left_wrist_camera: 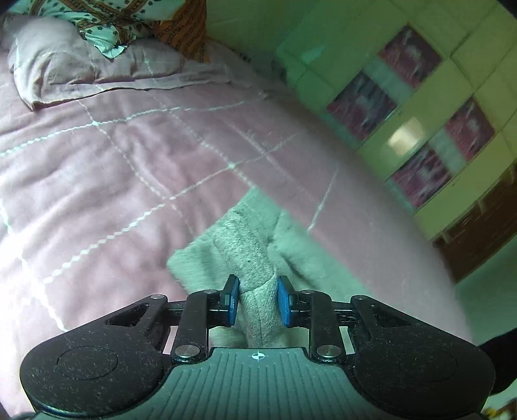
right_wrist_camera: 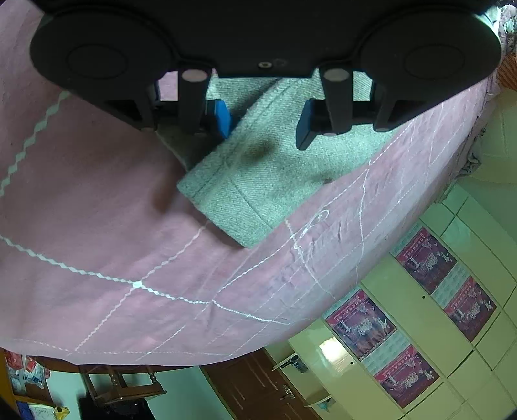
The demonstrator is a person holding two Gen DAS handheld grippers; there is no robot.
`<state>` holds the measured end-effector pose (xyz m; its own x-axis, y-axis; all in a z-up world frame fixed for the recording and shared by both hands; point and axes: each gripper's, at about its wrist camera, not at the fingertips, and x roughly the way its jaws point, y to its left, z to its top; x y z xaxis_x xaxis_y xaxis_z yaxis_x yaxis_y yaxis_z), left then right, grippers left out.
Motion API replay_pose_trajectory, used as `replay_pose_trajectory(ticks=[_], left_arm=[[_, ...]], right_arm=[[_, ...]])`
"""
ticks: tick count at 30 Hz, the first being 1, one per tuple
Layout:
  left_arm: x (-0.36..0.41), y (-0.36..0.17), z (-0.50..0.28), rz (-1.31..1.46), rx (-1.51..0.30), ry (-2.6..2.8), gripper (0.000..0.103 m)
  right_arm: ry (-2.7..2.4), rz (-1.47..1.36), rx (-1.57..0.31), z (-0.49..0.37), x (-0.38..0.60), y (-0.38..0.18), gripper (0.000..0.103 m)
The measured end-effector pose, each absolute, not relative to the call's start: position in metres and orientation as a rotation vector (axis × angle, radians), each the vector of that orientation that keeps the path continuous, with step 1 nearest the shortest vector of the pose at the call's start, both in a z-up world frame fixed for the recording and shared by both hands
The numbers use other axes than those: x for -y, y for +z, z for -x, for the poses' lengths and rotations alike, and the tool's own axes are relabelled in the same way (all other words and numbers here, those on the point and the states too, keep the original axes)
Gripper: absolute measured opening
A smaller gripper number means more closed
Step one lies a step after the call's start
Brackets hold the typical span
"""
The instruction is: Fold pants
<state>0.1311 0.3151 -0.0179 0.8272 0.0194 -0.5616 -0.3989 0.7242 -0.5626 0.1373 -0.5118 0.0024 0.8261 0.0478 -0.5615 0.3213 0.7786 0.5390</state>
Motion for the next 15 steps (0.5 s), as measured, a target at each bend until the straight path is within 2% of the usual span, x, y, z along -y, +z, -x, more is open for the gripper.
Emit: replay_pose_trajectory(ticks=[7, 8, 9, 11, 12, 13, 14, 15], left_arm=[[-0.315, -0.052, -0.146, 0.801, -0.635, 0.212, 0.025], [-0.315, -0.057, -0.154, 0.784, -0.681, 0.224, 0.019], [-0.314, -0.058, -0.162, 0.747, -0.715, 0.233, 0.018], [-0.311, -0.039, -0.17, 0.69, -0.687, 0.224, 0.009], [-0.313, -0.027, -0.167, 0.71, -0.621, 0.186, 0.008], [-0.316, -0.015, -0.163, 0.719, -0.565, 0.151, 0.008], [-0.317, -0.007, -0.161, 0.701, -0.548, 0.142, 0.008], [-0.319, -0.005, -0.161, 0.68, -0.554, 0.14, 0.008]], right_arm=[[-0.15, -0.658, -0.589, -0.138, 0.51, 0.0, 0.047], [-0.15, -0.653, -0.59, -0.138, 0.509, 0.001, 0.047], [-0.15, -0.65, -0.591, -0.138, 0.508, 0.001, 0.047], [-0.149, -0.651, -0.591, -0.137, 0.508, 0.001, 0.046], [-0.15, -0.644, -0.594, -0.137, 0.508, 0.001, 0.039], [-0.157, -0.635, -0.598, -0.137, 0.507, 0.002, 0.012], [-0.162, -0.634, -0.603, -0.137, 0.508, 0.002, 0.005], [-0.16, -0.641, -0.607, -0.137, 0.51, 0.001, 0.005]])
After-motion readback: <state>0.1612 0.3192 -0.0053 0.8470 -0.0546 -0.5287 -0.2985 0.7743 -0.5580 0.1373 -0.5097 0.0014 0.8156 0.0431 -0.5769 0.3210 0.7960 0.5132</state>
